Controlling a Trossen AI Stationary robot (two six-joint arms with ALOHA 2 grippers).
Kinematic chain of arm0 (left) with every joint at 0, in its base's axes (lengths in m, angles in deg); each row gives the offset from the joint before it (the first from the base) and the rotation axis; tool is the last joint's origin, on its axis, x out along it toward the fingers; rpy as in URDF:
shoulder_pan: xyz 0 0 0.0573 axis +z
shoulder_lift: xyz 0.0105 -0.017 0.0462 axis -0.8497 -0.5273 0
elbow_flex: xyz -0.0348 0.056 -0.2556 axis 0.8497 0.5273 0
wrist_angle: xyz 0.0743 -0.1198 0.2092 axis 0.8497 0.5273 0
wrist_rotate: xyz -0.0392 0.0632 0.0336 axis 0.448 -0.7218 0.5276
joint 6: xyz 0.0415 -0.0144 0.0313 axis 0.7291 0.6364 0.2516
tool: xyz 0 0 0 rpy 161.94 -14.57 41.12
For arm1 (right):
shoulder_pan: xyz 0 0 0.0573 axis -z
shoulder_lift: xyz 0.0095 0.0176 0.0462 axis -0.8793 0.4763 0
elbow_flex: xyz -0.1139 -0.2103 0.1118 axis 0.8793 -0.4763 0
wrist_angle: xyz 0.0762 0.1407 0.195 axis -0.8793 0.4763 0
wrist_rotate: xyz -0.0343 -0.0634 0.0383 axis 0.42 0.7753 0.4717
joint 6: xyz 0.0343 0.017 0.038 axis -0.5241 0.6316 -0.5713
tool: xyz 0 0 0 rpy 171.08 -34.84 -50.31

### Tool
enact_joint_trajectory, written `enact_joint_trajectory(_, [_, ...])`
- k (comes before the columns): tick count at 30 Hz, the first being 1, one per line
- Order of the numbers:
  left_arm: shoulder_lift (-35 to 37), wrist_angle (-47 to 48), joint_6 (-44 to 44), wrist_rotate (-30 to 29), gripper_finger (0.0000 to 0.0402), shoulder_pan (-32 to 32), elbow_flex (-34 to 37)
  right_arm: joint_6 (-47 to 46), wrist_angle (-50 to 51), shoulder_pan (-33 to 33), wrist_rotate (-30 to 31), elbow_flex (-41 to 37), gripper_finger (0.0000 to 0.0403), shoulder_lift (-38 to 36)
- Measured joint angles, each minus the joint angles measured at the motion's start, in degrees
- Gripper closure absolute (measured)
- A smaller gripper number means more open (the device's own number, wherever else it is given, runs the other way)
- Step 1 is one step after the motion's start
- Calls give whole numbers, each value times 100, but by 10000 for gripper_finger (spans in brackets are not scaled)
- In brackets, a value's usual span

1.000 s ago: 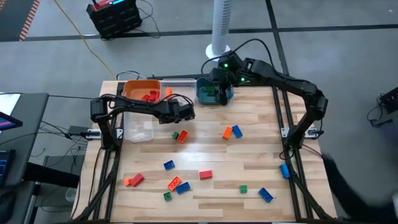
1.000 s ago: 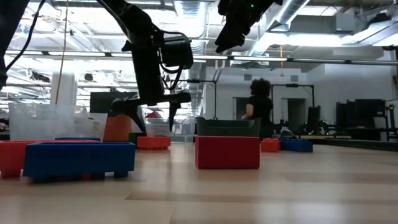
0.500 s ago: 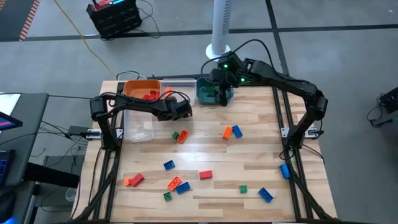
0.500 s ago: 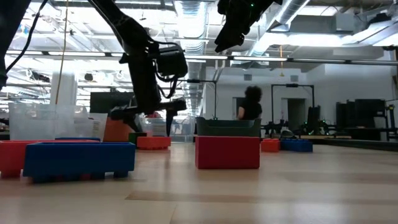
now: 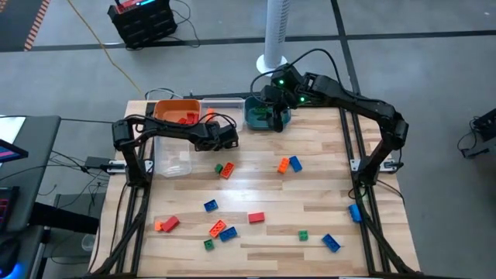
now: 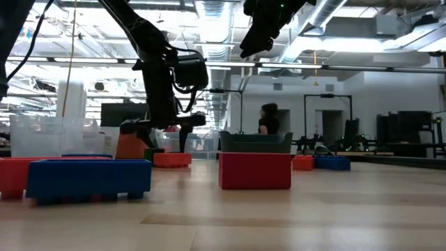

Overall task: Sort blocks
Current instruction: Put the blue game piece into the bottom transparent bin

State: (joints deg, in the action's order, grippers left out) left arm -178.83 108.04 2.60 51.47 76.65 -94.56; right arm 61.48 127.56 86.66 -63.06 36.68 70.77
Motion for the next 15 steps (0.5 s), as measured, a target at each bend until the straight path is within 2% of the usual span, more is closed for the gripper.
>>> enact_joint_trajectory(8, [0,-3,148,-1,235,68,0,-18,-31,0,0,0,149,0])
enact_joint_trajectory(15, [0,-69,129,237,258,-49,-4,-92,-33,4,-4,0,149,0])
